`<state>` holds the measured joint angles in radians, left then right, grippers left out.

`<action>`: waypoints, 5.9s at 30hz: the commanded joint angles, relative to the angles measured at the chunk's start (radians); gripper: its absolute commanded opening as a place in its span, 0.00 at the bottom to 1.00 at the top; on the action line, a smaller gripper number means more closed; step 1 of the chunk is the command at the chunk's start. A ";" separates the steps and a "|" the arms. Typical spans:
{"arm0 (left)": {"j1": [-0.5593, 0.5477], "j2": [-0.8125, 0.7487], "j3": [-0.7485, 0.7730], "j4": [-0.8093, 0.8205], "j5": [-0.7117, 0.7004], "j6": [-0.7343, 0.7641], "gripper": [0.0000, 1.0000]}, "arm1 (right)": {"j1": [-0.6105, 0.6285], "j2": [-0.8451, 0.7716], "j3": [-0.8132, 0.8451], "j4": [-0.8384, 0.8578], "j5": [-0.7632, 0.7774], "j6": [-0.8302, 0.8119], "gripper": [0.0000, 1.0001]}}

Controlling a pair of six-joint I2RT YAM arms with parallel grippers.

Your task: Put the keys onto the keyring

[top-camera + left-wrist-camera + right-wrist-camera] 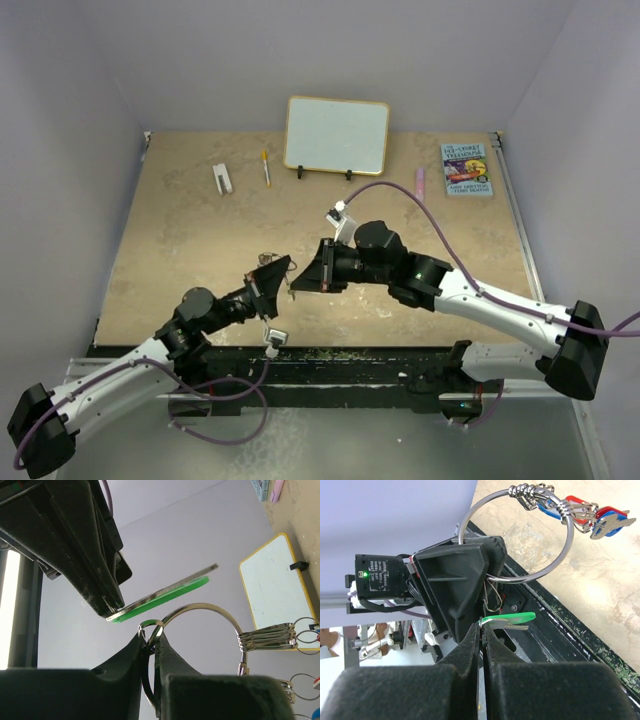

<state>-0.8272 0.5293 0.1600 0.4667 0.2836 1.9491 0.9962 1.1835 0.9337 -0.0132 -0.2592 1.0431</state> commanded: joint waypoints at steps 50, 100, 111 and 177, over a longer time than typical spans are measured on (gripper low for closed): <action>-0.009 0.019 -0.010 0.136 0.017 0.046 0.04 | -0.031 0.062 0.081 0.032 -0.024 0.036 0.00; -0.014 0.070 -0.004 0.273 -0.027 0.025 0.04 | -0.058 0.047 -0.058 -0.018 -0.010 0.098 0.00; -0.015 0.079 0.007 0.277 -0.036 0.020 0.04 | -0.057 0.060 -0.044 -0.055 0.020 0.080 0.00; -0.016 0.105 -0.015 0.243 -0.060 0.063 0.04 | -0.024 0.084 0.137 -0.049 0.002 0.055 0.00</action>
<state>-0.8391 0.6506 0.1265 0.6384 0.2089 1.9839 0.9695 1.2716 1.0195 -0.0967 -0.2493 1.0897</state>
